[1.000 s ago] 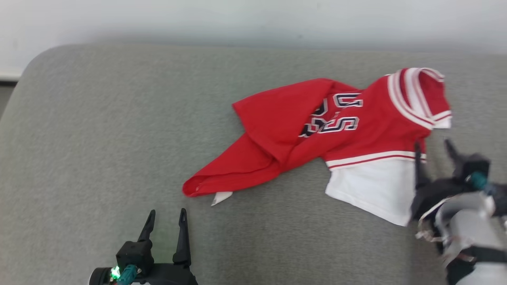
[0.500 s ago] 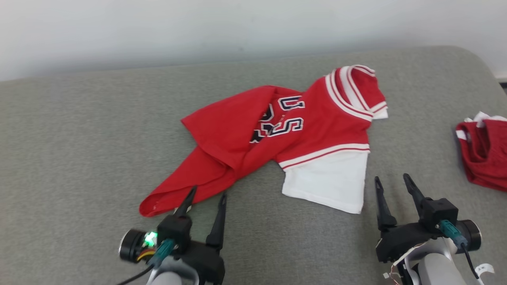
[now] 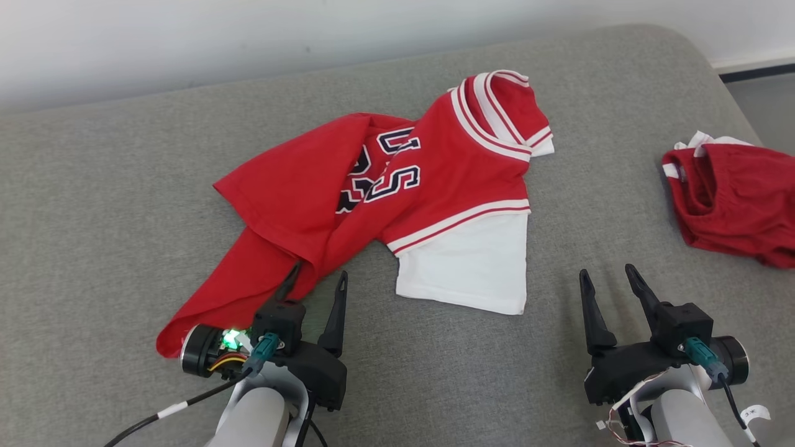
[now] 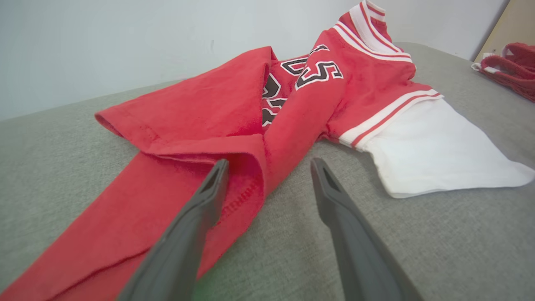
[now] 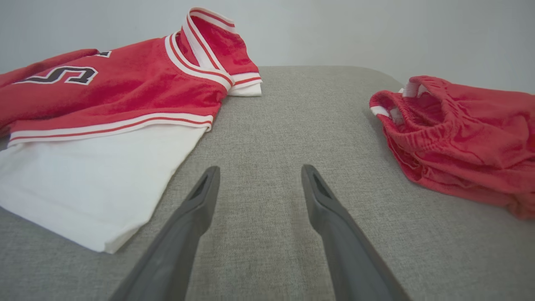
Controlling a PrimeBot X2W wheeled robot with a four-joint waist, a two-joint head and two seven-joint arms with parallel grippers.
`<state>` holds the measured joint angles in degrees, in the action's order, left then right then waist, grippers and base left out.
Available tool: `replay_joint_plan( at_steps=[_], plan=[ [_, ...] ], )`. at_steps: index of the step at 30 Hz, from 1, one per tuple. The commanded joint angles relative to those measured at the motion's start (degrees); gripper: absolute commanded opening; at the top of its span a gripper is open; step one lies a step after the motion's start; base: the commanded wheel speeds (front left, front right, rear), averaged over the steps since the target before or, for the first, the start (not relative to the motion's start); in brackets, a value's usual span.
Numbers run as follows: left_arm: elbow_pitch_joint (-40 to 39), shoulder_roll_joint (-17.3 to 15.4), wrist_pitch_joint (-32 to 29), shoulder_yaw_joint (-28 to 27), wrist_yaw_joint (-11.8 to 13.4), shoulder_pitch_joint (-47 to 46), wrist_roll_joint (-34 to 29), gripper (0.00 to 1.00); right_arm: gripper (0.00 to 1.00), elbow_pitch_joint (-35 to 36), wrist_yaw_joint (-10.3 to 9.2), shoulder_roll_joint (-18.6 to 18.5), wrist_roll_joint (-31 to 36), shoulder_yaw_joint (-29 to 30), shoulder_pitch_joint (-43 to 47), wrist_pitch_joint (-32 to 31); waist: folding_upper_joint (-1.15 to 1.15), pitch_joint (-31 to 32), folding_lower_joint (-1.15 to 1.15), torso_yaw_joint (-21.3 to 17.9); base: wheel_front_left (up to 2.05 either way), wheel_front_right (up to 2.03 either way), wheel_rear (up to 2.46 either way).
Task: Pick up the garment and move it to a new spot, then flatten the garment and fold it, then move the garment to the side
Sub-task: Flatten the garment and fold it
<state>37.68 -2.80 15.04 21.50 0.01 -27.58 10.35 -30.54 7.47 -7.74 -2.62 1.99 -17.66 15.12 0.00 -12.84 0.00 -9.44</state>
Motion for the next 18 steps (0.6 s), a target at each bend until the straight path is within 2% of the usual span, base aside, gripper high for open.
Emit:
replay_joint_plan(
  at_steps=[1, 11, 12, 13, 14, 18],
  plan=[
    [0.12, -0.13, 0.2, -0.25, 0.24, -0.43, 0.11, 1.0, 1.0, -0.05, 0.03, 0.07, -0.22, 0.07, -0.19, -0.04, 0.0, -0.84, 0.0, -0.93, 0.0, 0.0, 0.0],
    [-0.72, -0.14, 0.2, -1.48, 0.42, -0.15, 0.31, 1.0, 1.0, 0.48, 0.03, 0.47, 0.06, -0.05, -0.74, -0.03, 0.0, -1.83, 0.0, -0.62, 0.0, 0.0, 0.0],
    [-0.76, -0.14, 0.2, -1.53, 0.38, -0.31, 0.25, 0.9, 1.0, 0.52, 0.03, 0.52, -0.02, -0.13, -0.81, -0.03, 0.0, -1.94, 0.0, -0.56, 0.0, 0.0, 0.0],
    [-0.85, -0.14, 0.2, -1.66, 0.43, -0.59, 0.16, 0.4, 1.0, 0.51, 0.03, 0.55, -0.11, -0.24, -0.83, -0.03, 0.0, -2.03, 0.0, -0.49, 0.0, 0.0, 0.0],
    [-0.93, -0.14, 0.2, -1.87, 0.5, -0.79, 0.24, 0.0, 1.0, 0.52, 0.03, 0.56, -0.16, -0.35, -0.85, -0.03, 0.0, -2.13, 0.0, -0.47, 0.0, 0.0, 0.0],
    [-4.31, -0.13, 0.2, -2.81, 0.45, -1.24, -1.14, 0.0, 1.0, 0.48, 0.03, 0.57, -0.35, -0.48, -0.94, -0.03, 0.0, -2.63, 0.0, -0.41, 0.0, 0.0, 0.0]
  ],
)
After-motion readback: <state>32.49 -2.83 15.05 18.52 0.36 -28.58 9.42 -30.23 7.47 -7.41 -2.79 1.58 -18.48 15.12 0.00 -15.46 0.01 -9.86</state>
